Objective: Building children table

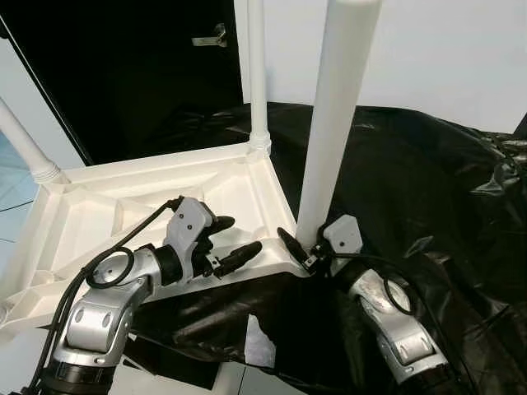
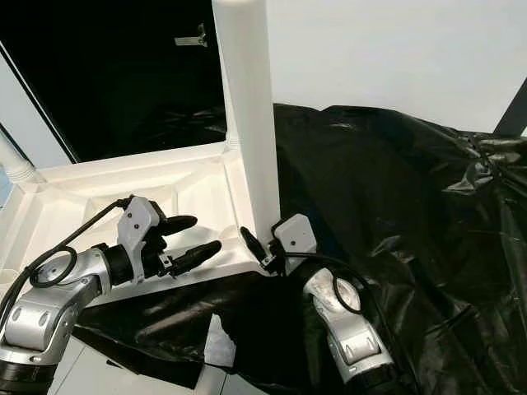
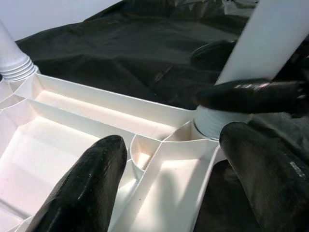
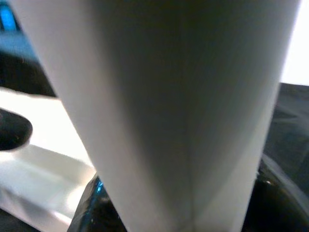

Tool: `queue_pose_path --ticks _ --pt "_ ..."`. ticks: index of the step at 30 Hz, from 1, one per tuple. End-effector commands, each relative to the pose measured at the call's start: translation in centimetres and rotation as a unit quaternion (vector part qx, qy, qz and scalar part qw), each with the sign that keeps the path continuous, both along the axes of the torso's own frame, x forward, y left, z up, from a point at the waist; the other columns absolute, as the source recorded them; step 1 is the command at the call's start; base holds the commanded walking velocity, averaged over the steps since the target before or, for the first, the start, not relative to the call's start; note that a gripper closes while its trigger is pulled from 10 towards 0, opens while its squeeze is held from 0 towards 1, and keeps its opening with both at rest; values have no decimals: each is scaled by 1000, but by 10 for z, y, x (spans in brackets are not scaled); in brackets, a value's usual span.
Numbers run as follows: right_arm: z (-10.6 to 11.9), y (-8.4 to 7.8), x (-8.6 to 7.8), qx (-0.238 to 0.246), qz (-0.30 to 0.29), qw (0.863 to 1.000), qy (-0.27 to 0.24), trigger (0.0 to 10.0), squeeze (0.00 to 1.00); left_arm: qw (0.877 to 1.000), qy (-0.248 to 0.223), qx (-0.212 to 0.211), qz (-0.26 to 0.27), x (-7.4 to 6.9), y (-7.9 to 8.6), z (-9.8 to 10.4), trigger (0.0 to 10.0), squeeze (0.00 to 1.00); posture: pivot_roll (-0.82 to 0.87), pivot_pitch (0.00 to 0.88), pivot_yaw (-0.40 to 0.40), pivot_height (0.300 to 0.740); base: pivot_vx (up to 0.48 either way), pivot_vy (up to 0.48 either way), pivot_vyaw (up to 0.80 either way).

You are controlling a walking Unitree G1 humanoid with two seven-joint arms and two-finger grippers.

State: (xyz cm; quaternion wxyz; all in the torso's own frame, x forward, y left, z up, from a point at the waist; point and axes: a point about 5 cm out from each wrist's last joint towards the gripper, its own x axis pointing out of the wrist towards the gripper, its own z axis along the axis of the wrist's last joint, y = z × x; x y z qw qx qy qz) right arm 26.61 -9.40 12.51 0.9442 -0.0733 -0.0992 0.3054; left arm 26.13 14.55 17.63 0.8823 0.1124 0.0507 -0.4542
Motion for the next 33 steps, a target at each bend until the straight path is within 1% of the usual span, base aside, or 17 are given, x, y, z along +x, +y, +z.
queue_pose_path --ticks 1,2,4,5,6,7,8,11,13,19,23,24,26,29,30,31,33 --pt "-29 -4 -6 1 -4 997 78 10000 0 1000 -3 4 23 3 5 1 10000 0 79 0 45 740 0 0 0" --pt "-30 -5 -5 17 -11 995 95 10000 0 1000 -3 4 23 3 5 1 10000 0 79 0 46 740 0 0 0" --pt "-29 -6 1 23 -27 992 118 10000 0 1000 -4 5 23 4 5 1 10000 0 78 0 46 740 0 0 0" --pt "-29 -6 1 23 -27 992 118 10000 0 1000 -4 5 23 4 5 1 10000 0 78 0 46 740 0 0 0" --pt "-27 -7 8 4 -35 991 132 10000 0 1000 -4 5 22 4 5 1 10000 0 76 0 47 740 0 0 0" --pt "-27 -7 8 4 -35 991 132 10000 0 1000 -4 5 22 4 5 1 10000 0 76 0 47 740 0 0 0" --pt "-27 -8 10 -10 -38 990 136 10000 0 1000 -5 6 21 4 5 1 10000 0 76 0 47 740 0 0 0" --pt "-24 -8 12 -18 -26 988 151 10000 0 1000 -4 5 21 4 5 2 10000 0 74 0 48 740 0 0 0" --pt "-21 -8 14 -28 -1 984 177 10000 0 1000 -4 5 20 4 4 1 10000 0 73 0 48 740 0 0 0" --pt "-25 -13 14 -65 14 981 183 10000 0 1000 -4 5 21 3 6 1 10000 0 76 0 42 740 0 0 0" --pt "-26 -18 14 -73 17 980 183 10000 0 1000 -4 5 21 3 7 0 10000 0 78 0 41 740 0 0 0" --pt "-24 -22 14 -74 36 981 177 10000 0 1000 -3 4 22 3 7 0 10000 0 76 0 42 740 0 0 0" --pt "-24 -22 14 -74 36 981 177 10000 0 1000 -3 4 22 3 7 0 10000 0 76 0 42 740 0 0 0" --pt "-22 -34 15 -73 69 981 164 10000 0 1000 -2 3 20 4 5 0 10000 0 68 0 50 740 0 0 0" --pt "-22 -34 15 -73 69 981 164 10000 0 1000 -2 3 20 4 5 0 10000 0 68 0 50 740 0 0 0" --pt "-21 -40 17 -73 74 981 163 10000 0 1000 -2 2 19 4 4 0 10000 0 67 0 50 740 0 0 0" --pt "-20 -44 20 -75 77 981 163 10000 0 1000 -2 3 17 4 3 0 10000 0 68 0 50 740 0 0 0"
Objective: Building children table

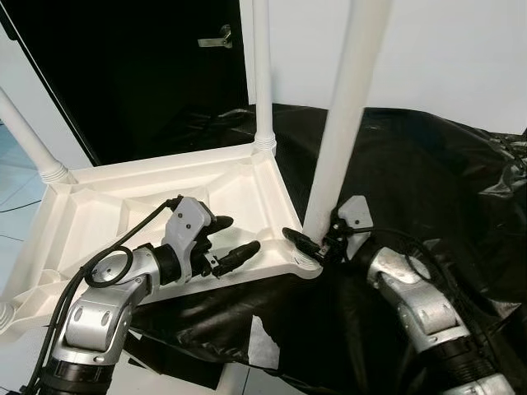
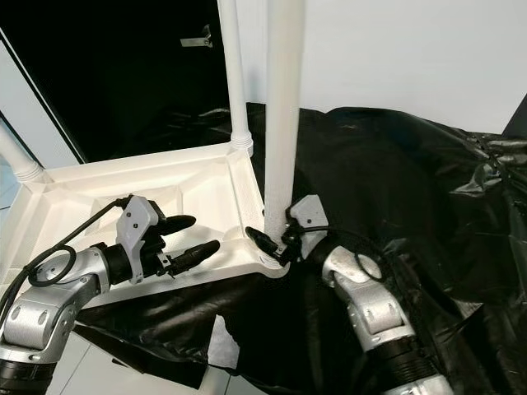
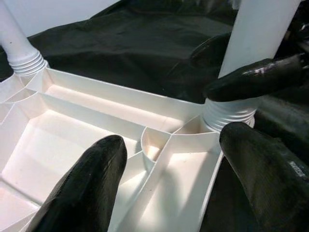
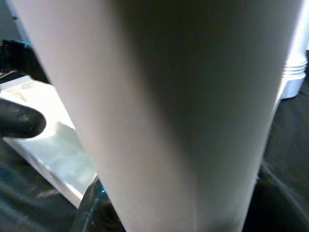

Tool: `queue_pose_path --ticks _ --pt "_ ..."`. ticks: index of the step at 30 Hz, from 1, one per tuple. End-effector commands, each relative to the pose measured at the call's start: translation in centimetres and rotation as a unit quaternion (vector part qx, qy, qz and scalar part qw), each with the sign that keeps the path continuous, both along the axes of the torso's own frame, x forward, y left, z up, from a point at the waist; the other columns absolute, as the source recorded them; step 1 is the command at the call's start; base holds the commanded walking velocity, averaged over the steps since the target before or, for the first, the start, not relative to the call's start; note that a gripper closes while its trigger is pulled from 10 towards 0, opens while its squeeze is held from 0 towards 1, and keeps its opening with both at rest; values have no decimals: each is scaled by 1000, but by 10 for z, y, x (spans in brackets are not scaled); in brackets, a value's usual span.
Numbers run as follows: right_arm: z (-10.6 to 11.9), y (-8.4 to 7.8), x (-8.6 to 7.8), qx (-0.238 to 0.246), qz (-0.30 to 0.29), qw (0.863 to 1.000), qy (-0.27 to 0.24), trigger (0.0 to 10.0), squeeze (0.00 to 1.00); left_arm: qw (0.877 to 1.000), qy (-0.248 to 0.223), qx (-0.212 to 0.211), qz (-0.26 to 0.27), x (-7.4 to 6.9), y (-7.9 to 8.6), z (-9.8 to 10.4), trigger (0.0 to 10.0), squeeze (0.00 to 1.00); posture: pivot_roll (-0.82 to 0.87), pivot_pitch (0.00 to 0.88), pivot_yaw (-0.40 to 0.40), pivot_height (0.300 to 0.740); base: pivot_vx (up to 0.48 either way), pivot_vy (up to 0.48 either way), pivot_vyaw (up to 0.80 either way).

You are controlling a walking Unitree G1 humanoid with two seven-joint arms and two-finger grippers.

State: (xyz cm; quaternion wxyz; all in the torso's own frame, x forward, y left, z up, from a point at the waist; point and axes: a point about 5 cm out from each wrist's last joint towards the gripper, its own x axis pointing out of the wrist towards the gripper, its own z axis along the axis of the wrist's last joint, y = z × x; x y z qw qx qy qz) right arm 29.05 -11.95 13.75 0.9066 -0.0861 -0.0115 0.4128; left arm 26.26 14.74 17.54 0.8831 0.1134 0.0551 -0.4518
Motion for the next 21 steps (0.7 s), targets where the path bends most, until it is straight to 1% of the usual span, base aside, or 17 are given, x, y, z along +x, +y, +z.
queue_pose_path --ticks 1,3,4,6,7,8,9,10,11,13,14,15,16,18,19,20,21 --pt "-30 -23 -2 -42 -24 996 74 10000 0 1000 -6 0 12 3 1 1 10000 0 71 0 44 740 0 0 0" --pt "-29 -24 -1 -45 -25 996 73 10000 0 1000 -6 0 11 3 1 1 10000 0 71 0 44 740 0 0 0" --pt "-30 -24 2 -48 -50 994 83 10000 0 1000 -6 0 12 3 0 1 10000 0 74 0 41 740 0 0 0" --pt "-31 -23 3 -49 -55 994 86 10000 0 1000 -6 -1 12 2 0 1 10000 0 74 0 41 740 0 0 0" --pt "-30 -20 4 -46 -74 993 85 10000 0 1000 -6 -1 12 2 0 1 10000 0 77 0 33 740 0 0 0" --pt "-30 -13 7 -41 -120 989 76 10000 0 1000 -6 -2 12 1 -1 0 10000 0 78 0 28 740 0 0 0" --pt "-30 -13 7 -41 -120 989 76 10000 0 1000 -6 -2 12 1 -1 0 10000 0 78 0 28 740 0 0 0" --pt "-31 -10 8 -40 -146 986 71 10000 0 1000 -6 -2 12 0 -2 0 10000 0 79 0 25 740 0 0 0" --pt "-31 -6 9 -29 -183 980 70 10000 0 1000 -5 -3 12 -1 -2 -1 10000 0 80 0 23 740 0 0 0" --pt "-32 2 7 -10 -228 971 66 10000 0 1000 -5 -3 13 -1 -2 -1 10000 0 81 0 19 740 0 0 0" --pt "-32 2 7 -10 -228 971 66 10000 0 1000 -5 -3 13 -1 -2 -1 10000 0 81 0 19 740 0 0 0" --pt "-31 7 6 1 -250 966 59 10000 0 1000 -5 -4 13 -1 -2 -1 10000 0 81 0 19 740 0 0 0" --pt "-30 12 5 19 -275 960 53 10000 0 1000 -5 -4 14 -1 -1 -1 10000 0 82 0 14 740 0 0 0" --pt "-28 25 1 60 -332 940 50 10000 0 1000 -6 -4 13 -1 -1 -1 10000 0 81 0 14 740 0 0 0" --pt "-28 25 1 60 -332 940 50 10000 0 1000 -6 -4 13 -1 -1 -1 10000 0 81 0 14 740 0 0 0" --pt "-29 31 0 78 -340 935 59 10000 0 1000 -6 -3 13 -1 -1 0 10000 0 88 0 12 740 0 0 0" --pt "-29 36 -1 83 -342 934 66 10000 0 1000 -7 -3 13 0 0 0 10000 0 87 0 14 740 0 0 0"
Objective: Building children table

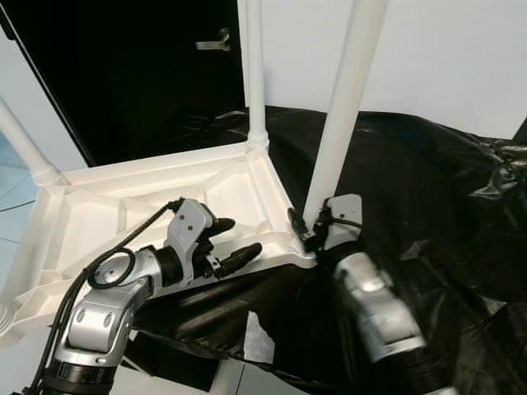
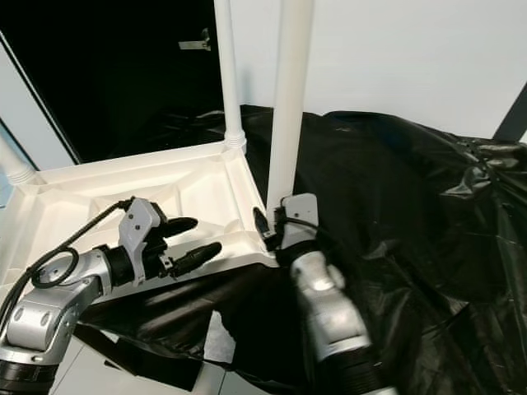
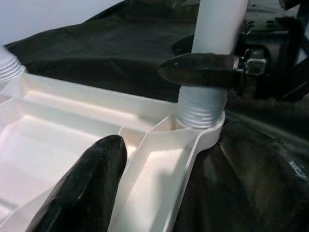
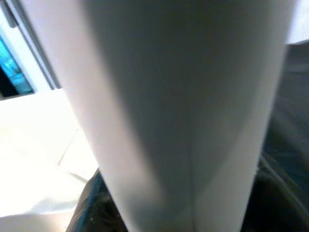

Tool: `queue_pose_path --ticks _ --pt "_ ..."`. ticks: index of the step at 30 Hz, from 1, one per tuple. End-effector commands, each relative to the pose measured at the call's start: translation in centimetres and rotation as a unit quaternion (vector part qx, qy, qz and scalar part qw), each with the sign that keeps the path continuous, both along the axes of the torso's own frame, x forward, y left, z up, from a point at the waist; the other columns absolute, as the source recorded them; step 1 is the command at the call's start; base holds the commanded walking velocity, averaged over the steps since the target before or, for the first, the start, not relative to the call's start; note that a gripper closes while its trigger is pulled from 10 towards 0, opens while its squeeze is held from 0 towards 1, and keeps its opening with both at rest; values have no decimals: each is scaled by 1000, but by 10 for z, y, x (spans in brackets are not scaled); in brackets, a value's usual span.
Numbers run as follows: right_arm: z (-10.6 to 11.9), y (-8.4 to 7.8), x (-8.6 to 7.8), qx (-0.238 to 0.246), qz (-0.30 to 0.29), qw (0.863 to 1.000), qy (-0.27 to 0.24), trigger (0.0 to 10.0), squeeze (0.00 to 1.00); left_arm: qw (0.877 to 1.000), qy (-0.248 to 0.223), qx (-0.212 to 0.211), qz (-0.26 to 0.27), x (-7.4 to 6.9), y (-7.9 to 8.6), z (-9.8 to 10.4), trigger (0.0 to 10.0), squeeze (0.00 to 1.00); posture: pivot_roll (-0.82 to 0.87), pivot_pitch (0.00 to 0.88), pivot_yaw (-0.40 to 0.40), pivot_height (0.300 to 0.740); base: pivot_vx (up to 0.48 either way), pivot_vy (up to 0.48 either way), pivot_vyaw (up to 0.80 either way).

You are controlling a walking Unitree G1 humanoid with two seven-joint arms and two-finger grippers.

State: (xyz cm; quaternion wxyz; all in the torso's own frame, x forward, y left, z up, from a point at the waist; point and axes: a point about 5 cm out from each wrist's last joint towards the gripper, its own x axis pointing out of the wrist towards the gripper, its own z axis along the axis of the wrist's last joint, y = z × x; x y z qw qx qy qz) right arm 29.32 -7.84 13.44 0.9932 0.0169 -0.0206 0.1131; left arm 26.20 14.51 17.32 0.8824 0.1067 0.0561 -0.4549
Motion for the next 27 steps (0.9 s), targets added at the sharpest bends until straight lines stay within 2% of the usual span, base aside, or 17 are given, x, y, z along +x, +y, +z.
queue_pose_path --ticks 1,5,7,10,12,14,16,17,23,25,26,27 --pt "-24 -5 -3 10 -36 997 66 10000 0 1000 -11 3 16 1 2 2 10000 0 85 0 16 740 0 0 0" --pt "-22 -8 -1 26 -46 996 67 10000 0 1000 -11 3 15 1 3 2 10000 0 83 0 16 740 0 0 0" --pt "-25 -10 -1 18 -55 995 77 10000 0 1000 -11 5 13 1 2 1 10000 0 83 0 17 740 0 0 0" --pt "-23 -8 -2 -19 -51 997 61 10000 0 1000 -13 5 12 2 0 2 10000 0 80 0 20 740 0 0 0" --pt "-23 -8 -1 -22 -56 996 60 10000 0 1000 -13 5 12 2 0 2 10000 0 80 0 20 740 0 0 0" --pt "-23 -12 0 29 -70 994 73 10000 0 1000 -13 5 12 2 -1 2 10000 0 80 0 19 740 0 0 0" --pt "-25 -23 1 139 -112 979 98 10000 0 1000 -13 5 12 2 -2 2 10000 0 83 0 20 740 0 0 0" --pt "-28 -28 2 160 -129 972 112 10000 0 1000 -13 5 13 2 -1 3 10000 0 85 0 20 740 0 0 0" --pt "-34 -36 2 145 -147 970 128 10000 0 1000 -12 5 15 1 0 3 10000 0 84 0 22 740 0 0 0" --pt "-33 -32 2 104 -130 979 116 10000 0 1000 -13 5 16 1 1 3 10000 0 84 0 24 740 0 0 0" --pt "-33 -27 2 60 -113 986 108 10000 0 1000 -13 5 16 2 1 4 10000 0 81 0 25 740 0 0 0" --pt "-33 -27 2 60 -113 986 108 10000 0 1000 -13 5 16 2 1 4 10000 0 81 0 25 740 0 0 0"
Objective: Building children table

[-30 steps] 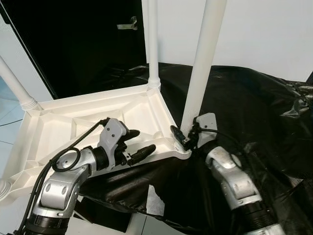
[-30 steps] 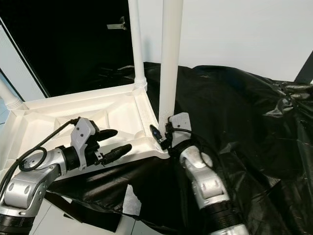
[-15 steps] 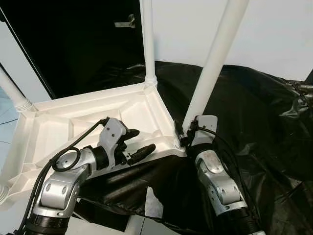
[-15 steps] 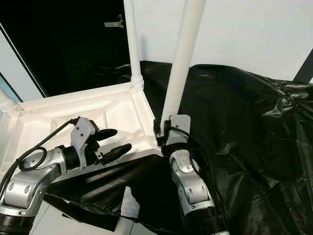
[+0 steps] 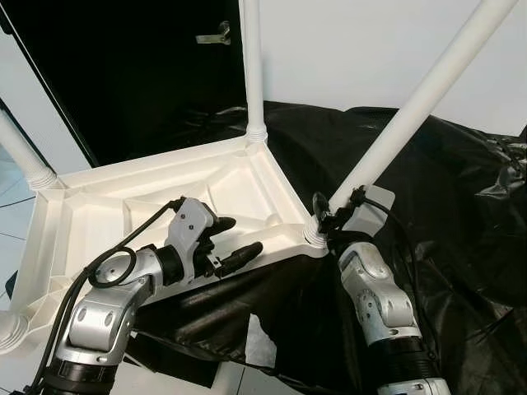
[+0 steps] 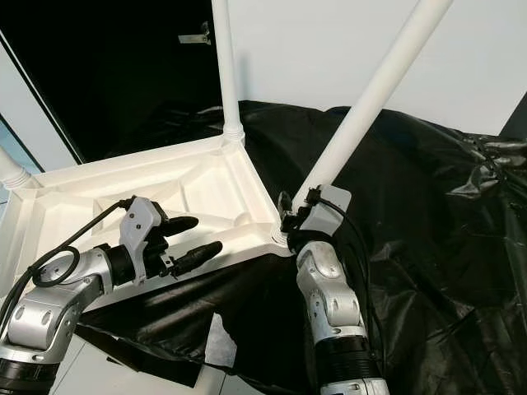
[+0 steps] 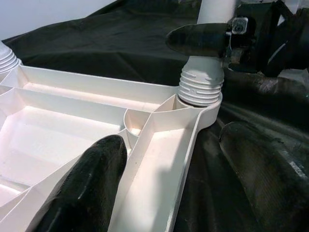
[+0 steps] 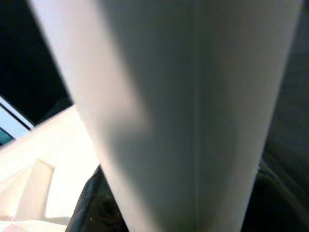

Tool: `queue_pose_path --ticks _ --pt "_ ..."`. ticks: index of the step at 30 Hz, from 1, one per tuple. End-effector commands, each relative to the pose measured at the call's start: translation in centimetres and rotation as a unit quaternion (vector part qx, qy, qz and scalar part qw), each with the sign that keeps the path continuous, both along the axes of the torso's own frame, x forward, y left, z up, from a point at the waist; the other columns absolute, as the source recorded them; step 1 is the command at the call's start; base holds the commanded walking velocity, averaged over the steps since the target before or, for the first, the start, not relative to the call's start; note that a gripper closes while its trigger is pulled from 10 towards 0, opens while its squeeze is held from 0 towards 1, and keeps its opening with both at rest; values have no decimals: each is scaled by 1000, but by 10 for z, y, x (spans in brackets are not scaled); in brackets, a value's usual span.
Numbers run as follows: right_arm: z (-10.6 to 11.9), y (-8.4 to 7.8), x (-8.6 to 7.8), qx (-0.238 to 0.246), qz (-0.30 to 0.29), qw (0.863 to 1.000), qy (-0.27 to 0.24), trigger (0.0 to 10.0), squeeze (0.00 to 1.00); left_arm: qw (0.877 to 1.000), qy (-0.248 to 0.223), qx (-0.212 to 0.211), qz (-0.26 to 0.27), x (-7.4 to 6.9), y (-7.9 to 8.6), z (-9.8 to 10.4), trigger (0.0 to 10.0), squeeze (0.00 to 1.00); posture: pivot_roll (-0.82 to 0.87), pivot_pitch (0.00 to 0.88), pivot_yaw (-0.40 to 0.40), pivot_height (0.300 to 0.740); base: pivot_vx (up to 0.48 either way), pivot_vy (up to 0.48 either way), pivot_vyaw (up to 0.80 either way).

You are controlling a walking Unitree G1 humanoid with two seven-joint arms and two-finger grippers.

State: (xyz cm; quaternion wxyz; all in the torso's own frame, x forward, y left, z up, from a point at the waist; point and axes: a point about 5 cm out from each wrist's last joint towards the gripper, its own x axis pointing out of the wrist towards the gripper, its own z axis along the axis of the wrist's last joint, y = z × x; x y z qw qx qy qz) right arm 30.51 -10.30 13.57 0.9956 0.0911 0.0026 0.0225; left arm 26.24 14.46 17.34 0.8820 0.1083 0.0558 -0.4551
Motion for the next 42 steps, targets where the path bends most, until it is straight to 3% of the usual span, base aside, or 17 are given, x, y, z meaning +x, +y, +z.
queue_pose_path --ticks 1,2,4,15,19,27,31,32,33,35,42 --pt "-33 2 -10 -71 5 995 63 10000 0 1000 -13 4 17 2 2 4 10000 0 81 0 27 740 0 0 0" --pt "-32 4 -10 -112 21 992 53 10000 0 1000 -14 4 17 2 2 4 10000 0 80 0 27 740 0 0 0" --pt "-38 8 -10 -147 46 986 58 10000 0 1000 -15 3 18 3 2 5 10000 0 80 0 28 740 0 0 0" --pt "-51 10 -15 -179 89 977 79 10000 0 1000 -19 3 23 4 5 5 10000 0 80 0 25 740 0 0 0" --pt "-40 9 -16 -180 108 977 24 10000 0 999 -23 0 23 4 4 6 10000 0 78 0 25 740 0 0 0" --pt "-26 -1 -16 -175 106 979 -14 10000 0 999 -24 -9 22 6 0 8 10000 0 61 0 27 740 0 0 0" --pt "10 -3 -14 -152 114 978 -84 10000 0 997 -17 -73 18 12 -8 22 10000 0 48 0 23 740 0 0 0" --pt "14 -4 -12 -152 113 978 -89 10000 0 996 -11 -90 14 13 -8 25 10000 439 48 0 22 740 0 0 0" --pt "20 -4 -11 -153 113 977 -99 10000 0 994 -7 -106 10 13 -9 28 10000 1000 45 0 20 740 0 0 0" --pt "27 -3 -8 -147 116 977 -106 10000 0 992 -4 -129 -6 12 -11 33 10000 1000 46 0 17 740 0 0 0" --pt "44 4 -2 -150 143 970 -126 10000 0 990 -36 -126 -46 8 -25 43 10000 1000 51 0 1 740 0 0 0"
